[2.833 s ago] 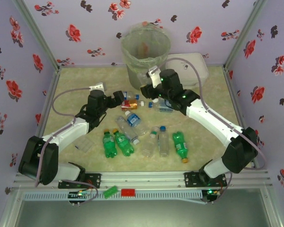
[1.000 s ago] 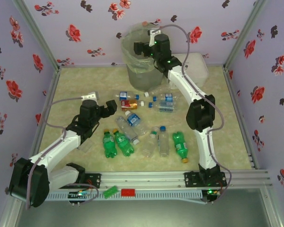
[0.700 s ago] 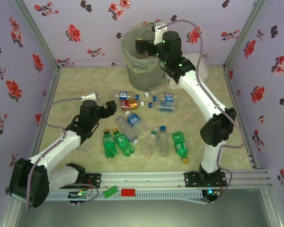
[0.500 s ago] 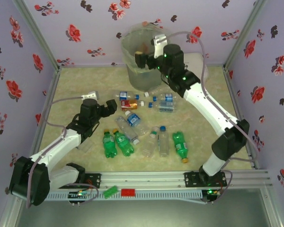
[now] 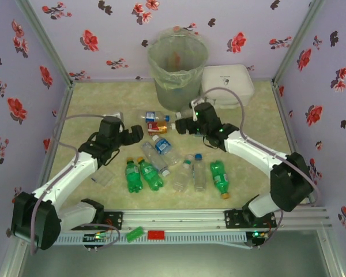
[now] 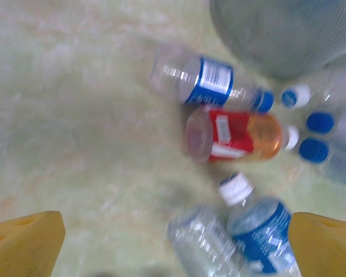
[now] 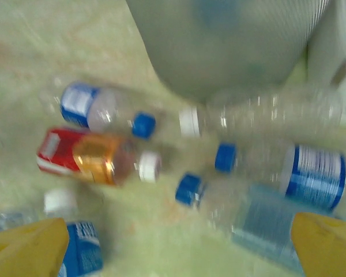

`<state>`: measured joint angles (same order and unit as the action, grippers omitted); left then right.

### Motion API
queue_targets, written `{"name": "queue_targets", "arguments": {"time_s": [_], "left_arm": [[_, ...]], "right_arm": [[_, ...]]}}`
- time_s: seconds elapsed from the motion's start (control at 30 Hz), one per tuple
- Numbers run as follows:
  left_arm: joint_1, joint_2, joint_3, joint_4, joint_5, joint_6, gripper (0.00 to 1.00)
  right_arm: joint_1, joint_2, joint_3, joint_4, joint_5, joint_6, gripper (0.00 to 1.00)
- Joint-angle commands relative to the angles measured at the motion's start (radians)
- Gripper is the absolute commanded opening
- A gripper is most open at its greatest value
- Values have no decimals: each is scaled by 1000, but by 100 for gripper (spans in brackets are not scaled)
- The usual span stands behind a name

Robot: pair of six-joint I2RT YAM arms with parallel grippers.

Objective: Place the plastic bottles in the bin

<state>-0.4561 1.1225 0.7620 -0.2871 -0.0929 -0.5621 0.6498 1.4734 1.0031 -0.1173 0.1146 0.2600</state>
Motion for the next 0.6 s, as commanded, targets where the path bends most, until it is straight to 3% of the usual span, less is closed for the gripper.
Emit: {"name": "queue_targets", "arguments": {"time_s": [0.0, 0.3, 0.57], "left_arm": [[-36, -37, 17, -246, 19, -9, 99], [-175, -131, -45, -515, 1, -253, 97], [-275, -181, -156, -536, 32, -403, 96]], "right_arm": [[22, -12, -48, 88, 59, 107, 100], [33, 92, 36, 87, 79, 63, 100], [39, 131, 79, 85, 73, 21, 100]]}}
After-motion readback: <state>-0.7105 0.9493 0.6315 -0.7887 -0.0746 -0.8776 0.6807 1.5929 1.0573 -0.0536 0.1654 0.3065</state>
